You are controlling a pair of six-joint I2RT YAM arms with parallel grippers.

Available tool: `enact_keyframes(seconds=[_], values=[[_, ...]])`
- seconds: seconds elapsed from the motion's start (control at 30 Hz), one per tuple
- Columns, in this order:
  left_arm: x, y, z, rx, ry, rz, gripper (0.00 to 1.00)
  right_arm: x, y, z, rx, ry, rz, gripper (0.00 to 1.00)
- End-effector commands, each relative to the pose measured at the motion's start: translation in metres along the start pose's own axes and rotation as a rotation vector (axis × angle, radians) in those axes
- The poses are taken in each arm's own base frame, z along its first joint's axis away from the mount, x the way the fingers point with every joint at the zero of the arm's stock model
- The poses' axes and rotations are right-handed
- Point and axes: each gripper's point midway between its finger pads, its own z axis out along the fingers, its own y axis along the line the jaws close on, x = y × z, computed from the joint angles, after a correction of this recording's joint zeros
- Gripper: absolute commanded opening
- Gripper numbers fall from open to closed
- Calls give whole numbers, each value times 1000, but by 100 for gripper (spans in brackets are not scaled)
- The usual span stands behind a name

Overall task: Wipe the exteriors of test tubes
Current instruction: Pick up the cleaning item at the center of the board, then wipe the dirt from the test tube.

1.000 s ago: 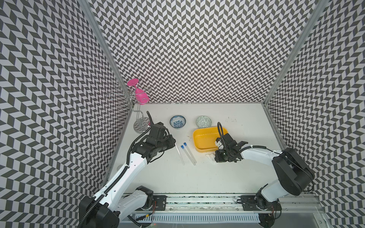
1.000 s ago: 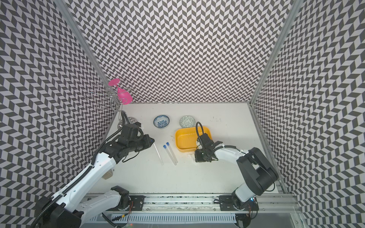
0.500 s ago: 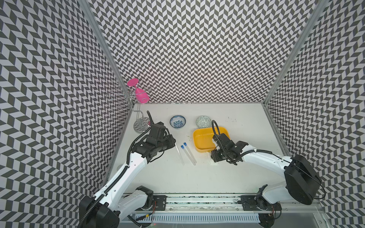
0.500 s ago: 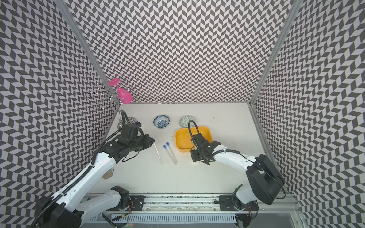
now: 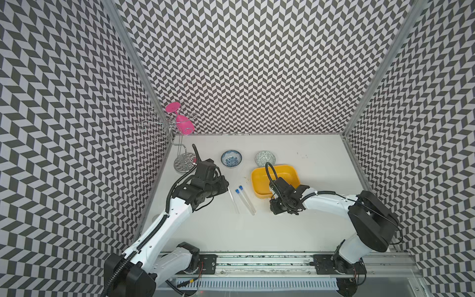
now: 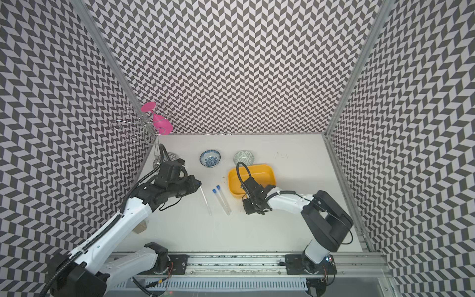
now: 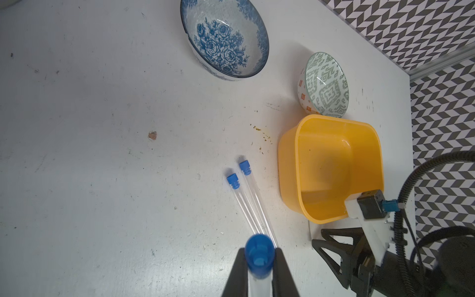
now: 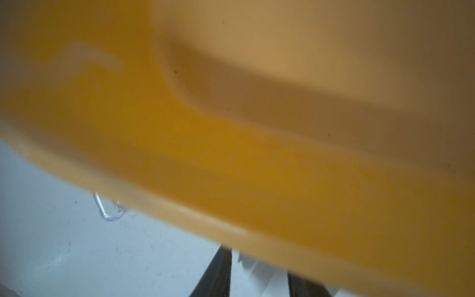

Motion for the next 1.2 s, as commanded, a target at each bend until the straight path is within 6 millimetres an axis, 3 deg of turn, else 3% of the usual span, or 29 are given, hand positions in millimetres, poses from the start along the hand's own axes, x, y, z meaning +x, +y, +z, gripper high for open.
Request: enact_keyframes(seconds=[0.0,0.23,0.33,0.5,0.73,0.87,1.17], values=[[-11,-7,-7,7,-22,9,14,-12,4,5,-9,-36,15,27],[-11,-7,-6,10,-20,13,14,-4,1,8,-7,-23,22,0],[-12,-9,-7,16,-22,17,14,-4,12,-2,-78,-40,9,0],[-12,-12,-8,32,-21,24,14,-9,70,-48,-426,-104,-71,0],[-13,-18,-13,63,-29,30,14,-14,124,-103,-768,-147,-150,0],[-19,-36,-22,147,-45,36,14,-15,152,-126,-985,-129,-169,0],[-30,-69,-41,296,-76,64,14,-29,182,-153,-1224,-111,-179,0]])
